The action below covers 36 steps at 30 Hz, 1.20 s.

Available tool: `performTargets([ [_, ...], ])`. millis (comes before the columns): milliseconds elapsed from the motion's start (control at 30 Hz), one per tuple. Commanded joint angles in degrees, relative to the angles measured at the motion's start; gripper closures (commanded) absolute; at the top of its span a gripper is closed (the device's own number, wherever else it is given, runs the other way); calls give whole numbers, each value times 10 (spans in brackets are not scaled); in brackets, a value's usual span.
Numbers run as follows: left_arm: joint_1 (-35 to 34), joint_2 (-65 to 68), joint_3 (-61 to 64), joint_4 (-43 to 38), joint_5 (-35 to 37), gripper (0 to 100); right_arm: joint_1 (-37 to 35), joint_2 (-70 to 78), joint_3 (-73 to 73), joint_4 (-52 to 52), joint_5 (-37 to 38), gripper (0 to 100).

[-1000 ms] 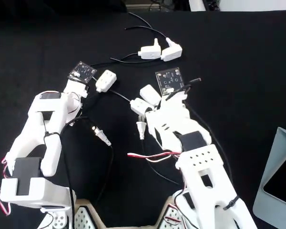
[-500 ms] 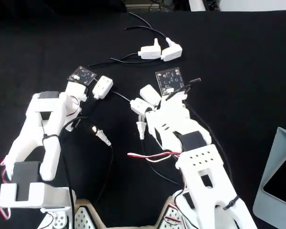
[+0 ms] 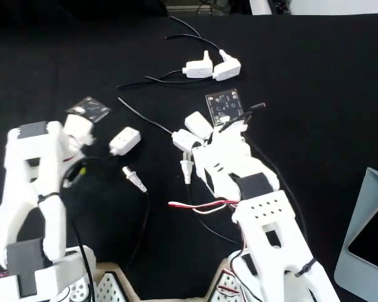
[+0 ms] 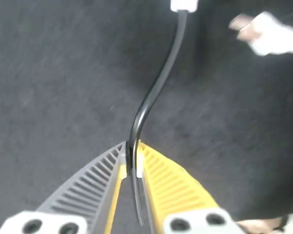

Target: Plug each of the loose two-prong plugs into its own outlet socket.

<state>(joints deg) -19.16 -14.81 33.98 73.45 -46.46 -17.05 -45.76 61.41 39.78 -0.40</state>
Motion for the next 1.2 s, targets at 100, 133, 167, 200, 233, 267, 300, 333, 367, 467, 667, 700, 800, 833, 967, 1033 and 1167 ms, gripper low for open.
performTargets([
  [100, -107, -18, -28, 7, -113, 968, -10, -14, -1, -7, 5, 987],
  [133, -113, -18, -22, 2, -123, 966, -10, -14, -1, -7, 5, 987],
  [167, -116, -18, -15, -7, -128, 965, -10, -14, -1, -7, 5, 987],
  [200, -119, -19, -7, -17, -130, 952, -10, -14, -2, -7, 5, 987],
  [233, -121, -19, -2, -26, -128, 926, -10, -14, -2, -7, 5, 987],
  [267, -125, -19, 2, -33, -128, 885, -10, -14, -2, -7, 5, 987],
  [300, -130, -24, 5, -34, -128, 837, -11, -14, -2, -7, 4, 987],
  [333, -134, -25, 6, -35, -127, 784, -11, -14, -2, -7, 4, 987],
  [367, -138, -25, 3, -33, -117, 740, -11, -14, -3, -7, 4, 987],
  [467, -136, -30, -10, -36, -62, 716, -26, -14, -9, -6, 3, 987],
  [667, -138, -63, 11, -38, 24, 720, -122, 8, -51, -11, 2, 987],
  [700, -142, -71, 18, -38, 47, 720, -140, 25, -69, -12, 2, 987],
  [800, -155, -105, 54, -38, 116, 720, -183, 103, -140, -12, -5, 987],
  [833, -155, -120, 69, -40, 134, 720, -193, 133, -167, -12, -17, 987],
  [967, -161, -195, 157, -94, 191, 720, -225, 263, -268, -28, -29, 987],
  [1033, -160, -238, 207, -121, 211, 720, -236, 320, -303, -57, -29, 987],
  [1167, -160, -309, 269, -142, 232, 719, -251, 415, -359, -103, 7, 987],
])
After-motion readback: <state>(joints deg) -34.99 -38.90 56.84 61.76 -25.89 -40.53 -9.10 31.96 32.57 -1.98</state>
